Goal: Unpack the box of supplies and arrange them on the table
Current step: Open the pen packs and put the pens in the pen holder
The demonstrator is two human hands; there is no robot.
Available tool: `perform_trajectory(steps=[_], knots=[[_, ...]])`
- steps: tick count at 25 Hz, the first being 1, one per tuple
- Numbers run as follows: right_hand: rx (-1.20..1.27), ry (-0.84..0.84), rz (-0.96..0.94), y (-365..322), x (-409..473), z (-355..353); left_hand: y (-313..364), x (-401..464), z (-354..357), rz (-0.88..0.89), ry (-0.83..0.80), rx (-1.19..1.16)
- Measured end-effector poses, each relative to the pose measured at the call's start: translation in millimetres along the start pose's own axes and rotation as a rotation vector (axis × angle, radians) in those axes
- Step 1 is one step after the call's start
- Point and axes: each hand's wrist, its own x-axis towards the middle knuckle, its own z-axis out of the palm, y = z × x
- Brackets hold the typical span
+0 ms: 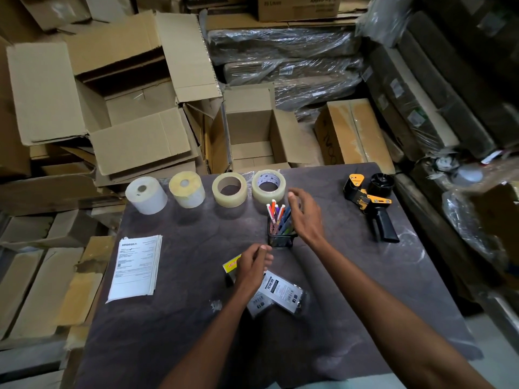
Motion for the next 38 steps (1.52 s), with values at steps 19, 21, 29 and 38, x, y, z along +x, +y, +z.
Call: perform_trajectory(steps=[19, 21, 29, 38], knots=[[0.047, -0.251, 0.186, 28.4, -6.2, 2.7, 75.2, 60.1, 17.9, 0.186, -0.122, 0.166], [0.077, -0.223, 0.214, 18.1, -2.0, -7.8, 69.2, 65.8, 12.1, 0.170, -0.116, 0.235], [0.269, -0.231, 0.262, 30.9, -27.9, -14.5, 57.1, 73.8, -3.2, 0.163, -0.371, 0.448], [0.125, -0.285, 0.263, 21.3, -32.1, -10.0, 65.9, 84.4, 15.6, 0.129, -0.092, 0.476]])
